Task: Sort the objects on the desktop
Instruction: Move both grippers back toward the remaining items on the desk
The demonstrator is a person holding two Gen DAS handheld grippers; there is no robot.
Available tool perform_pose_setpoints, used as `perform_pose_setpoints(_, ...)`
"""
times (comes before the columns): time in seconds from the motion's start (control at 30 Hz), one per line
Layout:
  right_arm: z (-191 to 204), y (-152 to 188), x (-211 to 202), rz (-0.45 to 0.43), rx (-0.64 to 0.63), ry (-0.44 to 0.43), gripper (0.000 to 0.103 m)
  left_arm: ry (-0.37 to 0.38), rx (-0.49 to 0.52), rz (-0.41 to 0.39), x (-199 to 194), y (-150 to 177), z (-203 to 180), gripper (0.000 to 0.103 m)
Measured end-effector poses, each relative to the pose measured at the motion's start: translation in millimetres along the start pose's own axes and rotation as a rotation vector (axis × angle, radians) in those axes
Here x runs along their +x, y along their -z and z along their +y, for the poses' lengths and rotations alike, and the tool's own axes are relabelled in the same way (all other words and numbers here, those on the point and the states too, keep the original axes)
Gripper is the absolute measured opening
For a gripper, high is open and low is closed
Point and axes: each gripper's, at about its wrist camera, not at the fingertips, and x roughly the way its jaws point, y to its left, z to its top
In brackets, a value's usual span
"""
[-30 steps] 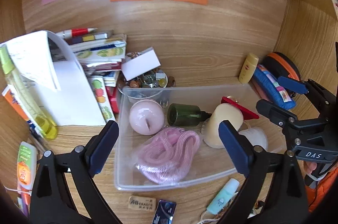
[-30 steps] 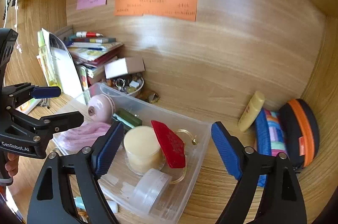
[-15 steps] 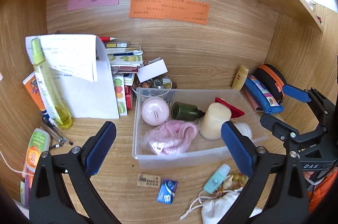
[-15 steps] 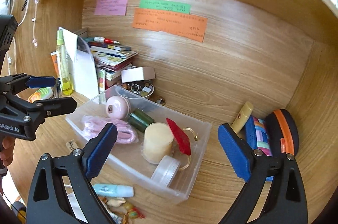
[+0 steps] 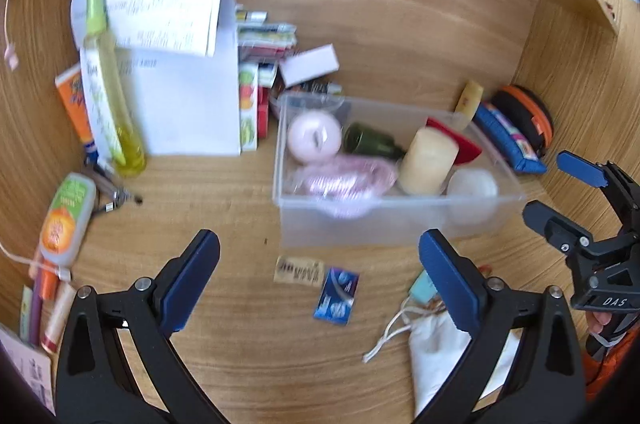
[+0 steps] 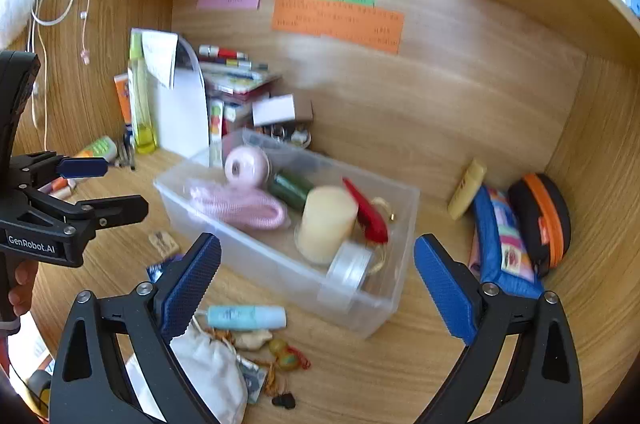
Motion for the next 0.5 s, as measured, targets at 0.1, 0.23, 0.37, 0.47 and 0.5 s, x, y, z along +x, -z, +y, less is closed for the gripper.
perform_pose_setpoints(0.1, 0.3, 11.2, 3.7, 0.029, 0.014, 0.000, 0.097, -0.003, -0.012, 0.038, 8.2, 13.3, 5.9, 0.101)
perform_pose_setpoints(0.23, -2.4, 27.2, 7.7, 0.059, 0.039, -0.008, 0.097, -0.003, -0.017, 0.085, 21.0, 27.4, 11.6, 0.101)
perform_pose_setpoints(0.37, -7.6, 43.8, 8.8, 0.079, 0.061, -0.025, 0.097, -0.031, 0.034, 0.112, 33.7, 36.0, 5.9, 0.101)
perform_pose_setpoints(0.47, -12.1, 54.4, 12.7, 0.107, 0.071, -0.029, 0.097, -0.038, 0.087, 0.112, 39.7, 38.0, -1.1, 0.101)
perform_pose_setpoints(0.5, -13.8, 58.5, 14.5, 0.120, 0.073, -0.026, 0.097, -0.033, 0.096, 0.116, 41.2, 38.1, -2.0, 0.101)
